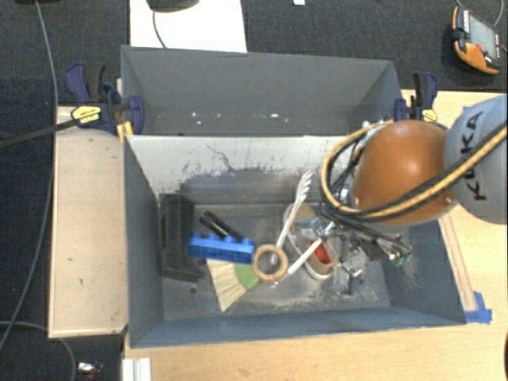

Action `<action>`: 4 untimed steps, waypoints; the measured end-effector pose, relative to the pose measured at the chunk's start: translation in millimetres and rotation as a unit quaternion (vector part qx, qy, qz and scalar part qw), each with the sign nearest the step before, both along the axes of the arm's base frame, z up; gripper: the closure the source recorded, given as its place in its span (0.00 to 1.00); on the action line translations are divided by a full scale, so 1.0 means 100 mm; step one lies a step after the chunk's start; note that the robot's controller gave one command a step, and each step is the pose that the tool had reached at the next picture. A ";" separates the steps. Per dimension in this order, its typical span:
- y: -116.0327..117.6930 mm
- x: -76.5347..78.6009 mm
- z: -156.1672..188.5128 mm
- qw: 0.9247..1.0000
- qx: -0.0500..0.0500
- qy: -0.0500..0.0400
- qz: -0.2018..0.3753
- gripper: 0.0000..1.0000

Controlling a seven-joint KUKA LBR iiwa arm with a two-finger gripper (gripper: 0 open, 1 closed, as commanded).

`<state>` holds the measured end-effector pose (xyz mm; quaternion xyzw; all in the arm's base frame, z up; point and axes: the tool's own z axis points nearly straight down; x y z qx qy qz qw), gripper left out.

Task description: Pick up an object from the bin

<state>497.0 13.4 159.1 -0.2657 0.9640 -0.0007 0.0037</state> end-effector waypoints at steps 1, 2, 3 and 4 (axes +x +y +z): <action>-0.01 0.15 -0.17 0.997 -0.001 -0.006 0.083 0.00; 0.02 0.20 -0.36 0.986 -0.001 0.000 0.168 0.00; -0.09 0.21 -0.72 0.970 -0.002 0.001 0.242 1.00; -0.09 0.21 -0.72 0.971 -0.002 0.001 0.241 1.00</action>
Offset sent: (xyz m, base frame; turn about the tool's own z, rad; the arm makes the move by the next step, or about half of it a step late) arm 0.0477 0.0208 -0.0176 -0.0077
